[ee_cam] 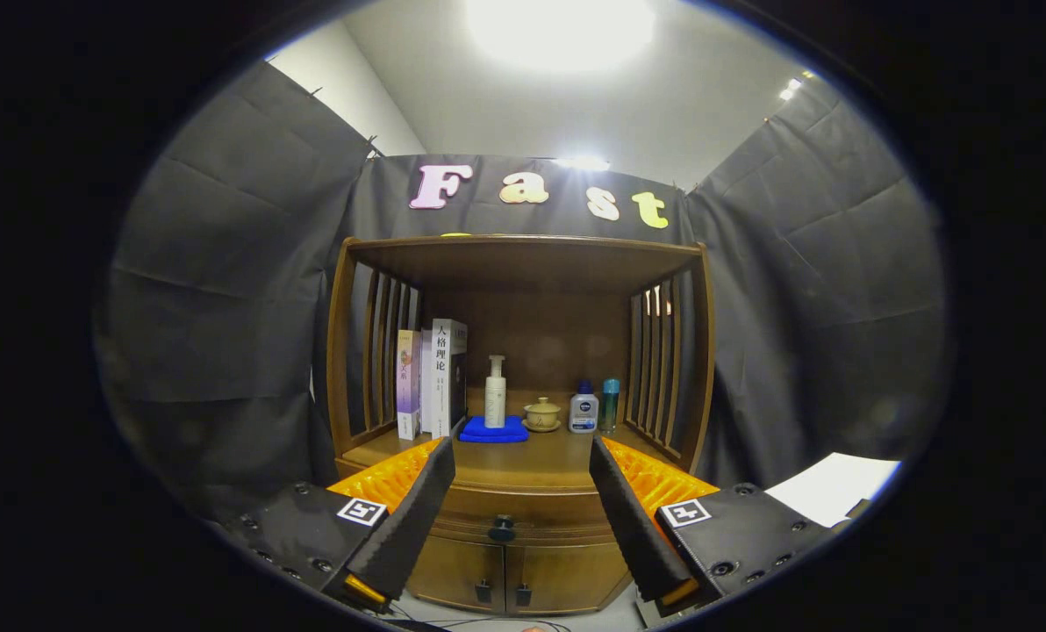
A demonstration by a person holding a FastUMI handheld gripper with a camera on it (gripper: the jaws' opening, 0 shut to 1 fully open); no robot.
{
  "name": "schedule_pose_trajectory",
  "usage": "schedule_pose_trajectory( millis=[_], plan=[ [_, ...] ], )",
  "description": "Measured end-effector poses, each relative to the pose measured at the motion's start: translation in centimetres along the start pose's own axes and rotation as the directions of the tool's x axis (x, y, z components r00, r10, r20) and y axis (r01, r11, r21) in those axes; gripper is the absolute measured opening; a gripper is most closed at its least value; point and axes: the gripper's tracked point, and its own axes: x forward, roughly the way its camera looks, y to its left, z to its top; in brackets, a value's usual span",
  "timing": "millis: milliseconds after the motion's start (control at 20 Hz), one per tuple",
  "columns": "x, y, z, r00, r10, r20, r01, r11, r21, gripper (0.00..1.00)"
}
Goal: Pull open the drawer, take out the items inside it, and place them on the countertop above the cabinet.
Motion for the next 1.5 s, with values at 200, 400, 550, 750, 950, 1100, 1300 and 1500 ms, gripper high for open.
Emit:
schedule_pose_trajectory(
  millis=[200,400,550,750,950,1100,1300,1500],
  plan=[
    [0.1,0.0,-0.6,1.0,0.002,-0.012,-0.002,1.0,0.004,0.97],
    [0.0,-0.5,-0.4,1.0,-0.005,-0.009,0.005,1.0,0.011,0.98],
    [0.1,-0.7,-0.7,1.0,-0.009,-0.014,0.009,1.0,0.014,0.97],
    [0.7,-0.9,-0.9,1.0,-0.018,-0.017,0.019,1.0,0.01,0.98],
    [1.6,-0.2,-1.7,1.0,-0.012,-0.029,0.012,1.0,0.006,0.98],
    [2.6,0.4,-3.4,0.998,-0.002,-0.056,0.002,1.0,0.01,0.97],
    [4.4,1.2,-5.0,0.994,0.013,-0.111,-0.012,1.0,0.009,0.98],
    [5.4,2.0,-7.4,0.99,0.016,-0.139,-0.014,1.0,0.014,0.98]
  ],
)
